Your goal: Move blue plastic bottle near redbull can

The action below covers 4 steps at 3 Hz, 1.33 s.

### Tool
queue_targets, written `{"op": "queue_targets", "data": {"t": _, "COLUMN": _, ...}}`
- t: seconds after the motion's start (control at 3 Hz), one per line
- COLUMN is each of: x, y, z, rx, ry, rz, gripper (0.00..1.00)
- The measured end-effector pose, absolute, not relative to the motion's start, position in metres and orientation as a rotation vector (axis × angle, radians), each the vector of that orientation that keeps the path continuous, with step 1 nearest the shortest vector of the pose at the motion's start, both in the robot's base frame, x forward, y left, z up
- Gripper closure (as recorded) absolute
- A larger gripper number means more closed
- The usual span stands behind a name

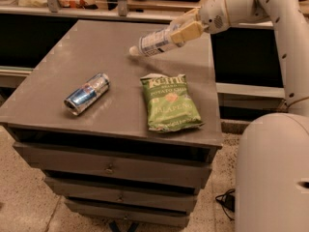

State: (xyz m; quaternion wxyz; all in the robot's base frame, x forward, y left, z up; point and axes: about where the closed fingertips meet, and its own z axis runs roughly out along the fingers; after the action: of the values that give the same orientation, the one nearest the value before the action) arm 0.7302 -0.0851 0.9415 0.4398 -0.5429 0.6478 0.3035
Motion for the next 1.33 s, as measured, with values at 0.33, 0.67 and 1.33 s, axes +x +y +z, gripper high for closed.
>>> {"op": "queue_targets", "data": {"t": 0.33, "x": 0.707, "y": -0.061, "z": 0.939, "rx": -1.505, "ry": 1.504, "rz": 0.852, "gripper": 1.0}}
{"op": "queue_targets", "data": {"t": 0.67, "x": 0.689, "y": -0.039, "z": 0.947, "rx": -1.597, "ry": 1.418, "rz": 0.927, "gripper": 1.0}}
{"op": "queue_targets", "data": {"t": 1.33, "x": 0.679, "y": -0.018, "z": 0.95, "rx": -1.598, "ry": 1.419, "rz": 0.971, "gripper": 0.85}}
